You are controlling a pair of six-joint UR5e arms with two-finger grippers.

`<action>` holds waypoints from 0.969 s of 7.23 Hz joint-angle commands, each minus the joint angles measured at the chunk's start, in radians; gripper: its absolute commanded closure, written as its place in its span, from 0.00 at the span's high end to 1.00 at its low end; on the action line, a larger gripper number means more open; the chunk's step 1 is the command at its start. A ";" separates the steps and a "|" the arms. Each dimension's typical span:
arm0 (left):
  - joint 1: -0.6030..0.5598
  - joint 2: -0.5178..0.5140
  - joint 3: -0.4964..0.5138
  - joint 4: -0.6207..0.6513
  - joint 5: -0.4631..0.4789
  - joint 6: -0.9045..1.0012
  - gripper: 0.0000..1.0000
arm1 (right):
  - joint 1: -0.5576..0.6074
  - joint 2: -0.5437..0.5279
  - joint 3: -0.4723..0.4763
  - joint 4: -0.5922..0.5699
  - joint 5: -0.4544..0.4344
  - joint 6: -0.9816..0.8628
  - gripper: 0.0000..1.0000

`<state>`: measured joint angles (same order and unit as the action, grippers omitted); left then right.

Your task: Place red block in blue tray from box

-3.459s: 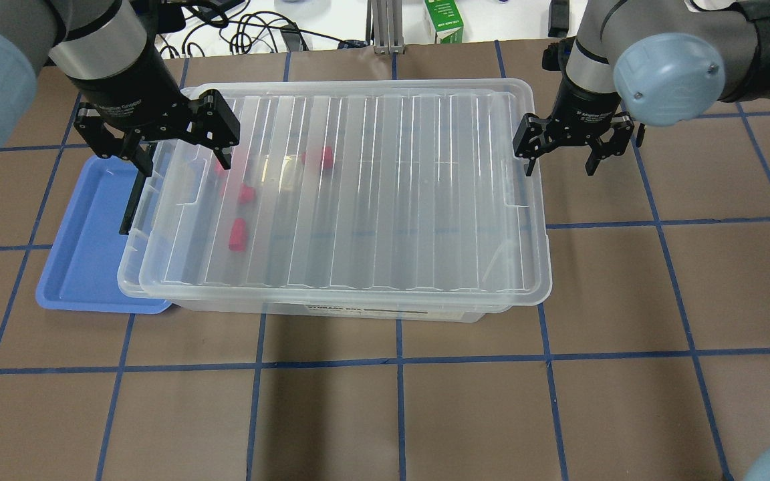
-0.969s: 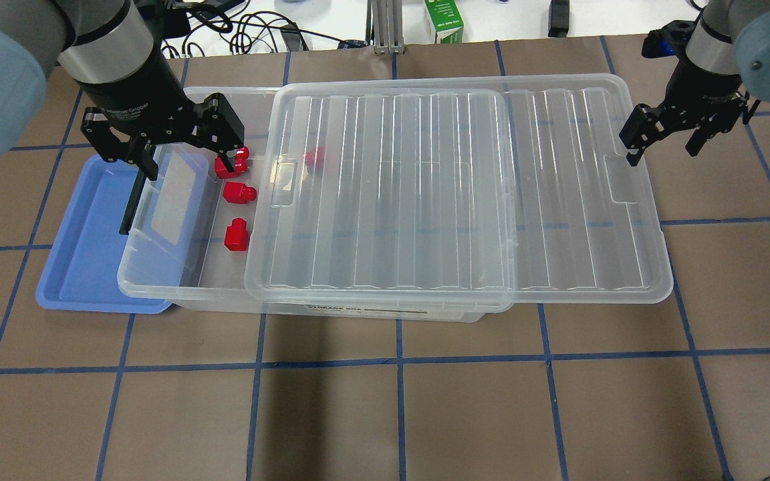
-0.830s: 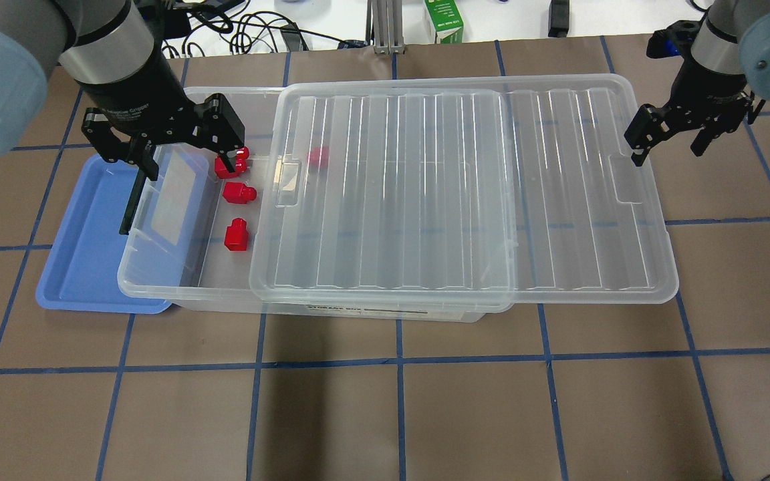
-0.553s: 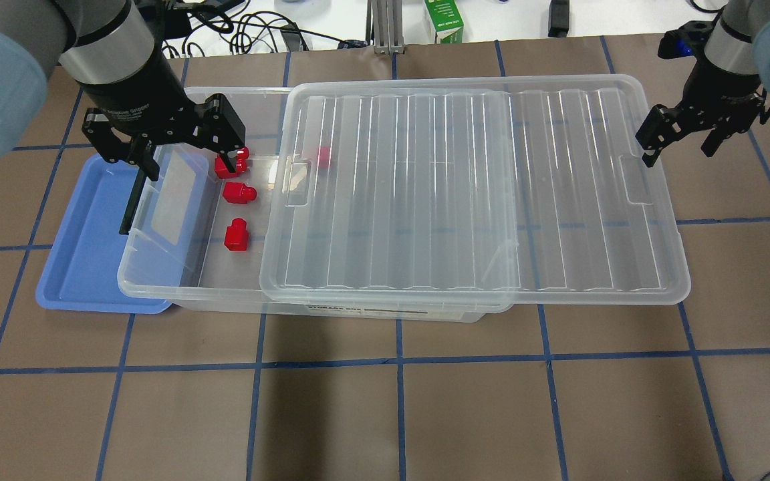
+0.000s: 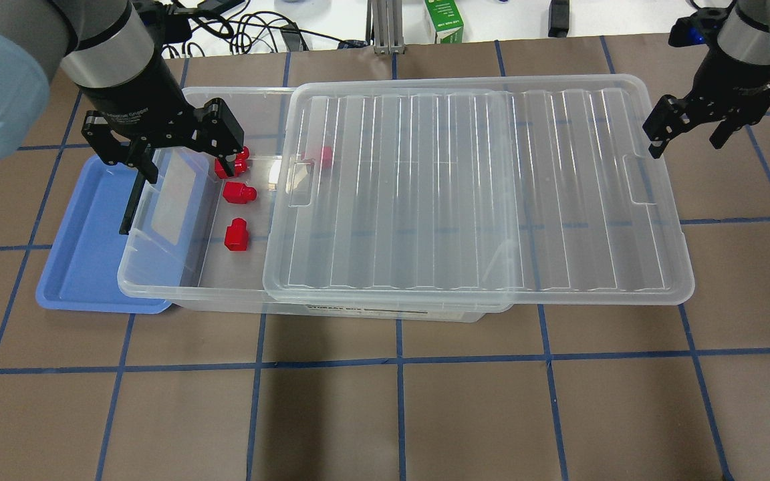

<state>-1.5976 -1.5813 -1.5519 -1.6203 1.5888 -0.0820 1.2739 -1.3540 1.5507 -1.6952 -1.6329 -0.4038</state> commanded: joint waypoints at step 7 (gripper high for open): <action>0.074 -0.086 -0.342 0.515 -0.004 0.196 1.00 | 0.076 -0.073 -0.107 0.135 0.004 0.191 1.00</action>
<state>-1.5238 -1.6527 -1.8297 -1.2045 1.5856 0.1204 1.3443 -1.4250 1.4418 -1.5708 -1.6329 -0.2131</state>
